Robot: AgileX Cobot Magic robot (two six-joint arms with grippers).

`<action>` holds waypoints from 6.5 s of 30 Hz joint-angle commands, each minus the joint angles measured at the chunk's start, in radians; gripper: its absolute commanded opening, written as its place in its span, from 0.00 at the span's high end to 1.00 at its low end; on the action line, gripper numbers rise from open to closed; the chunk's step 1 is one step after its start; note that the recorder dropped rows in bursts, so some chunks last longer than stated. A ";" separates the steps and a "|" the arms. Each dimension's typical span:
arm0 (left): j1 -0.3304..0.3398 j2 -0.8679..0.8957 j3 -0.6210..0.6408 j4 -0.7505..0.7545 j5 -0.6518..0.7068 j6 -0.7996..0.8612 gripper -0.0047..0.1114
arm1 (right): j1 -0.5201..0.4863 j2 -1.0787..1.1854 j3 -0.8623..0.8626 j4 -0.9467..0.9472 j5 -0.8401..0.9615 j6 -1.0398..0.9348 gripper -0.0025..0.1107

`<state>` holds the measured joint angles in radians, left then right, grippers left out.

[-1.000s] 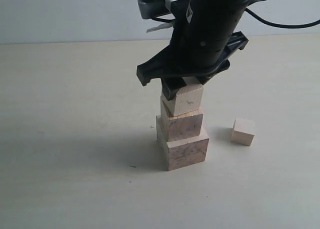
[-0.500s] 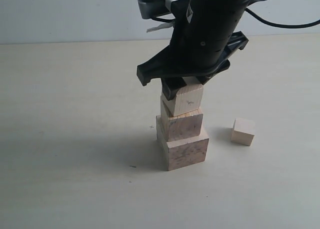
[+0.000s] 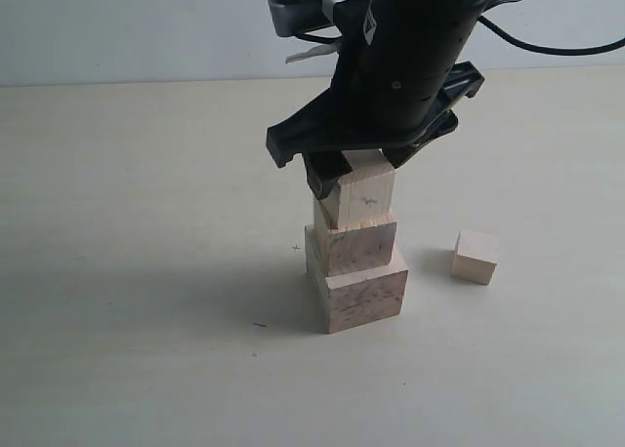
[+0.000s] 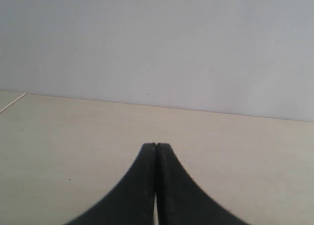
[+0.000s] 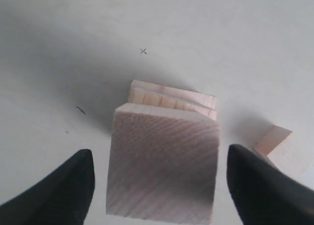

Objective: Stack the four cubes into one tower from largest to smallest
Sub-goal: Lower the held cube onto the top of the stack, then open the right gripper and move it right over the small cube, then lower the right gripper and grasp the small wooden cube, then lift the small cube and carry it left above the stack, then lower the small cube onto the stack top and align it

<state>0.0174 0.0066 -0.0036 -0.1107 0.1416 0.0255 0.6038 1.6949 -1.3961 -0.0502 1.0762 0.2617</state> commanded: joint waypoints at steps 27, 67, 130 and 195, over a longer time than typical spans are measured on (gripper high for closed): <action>-0.007 -0.007 0.004 -0.006 -0.001 0.000 0.96 | -0.309 -0.180 0.372 -0.182 -0.341 0.302 0.30; -0.007 -0.007 0.004 -0.006 -0.001 0.001 0.96 | -0.351 0.137 0.441 -0.105 -0.494 0.380 0.51; -0.007 -0.007 0.004 -0.006 -0.001 0.002 0.96 | -0.010 -0.132 -0.108 0.041 0.073 -0.215 0.98; -0.007 -0.007 0.004 -0.006 -0.001 -0.001 0.96 | -0.010 -0.103 -0.126 0.022 0.095 -0.051 0.98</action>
<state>0.0174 0.0066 -0.0036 -0.1107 0.1416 0.0255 0.5920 1.6157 -1.5164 -0.0179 1.1686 0.1720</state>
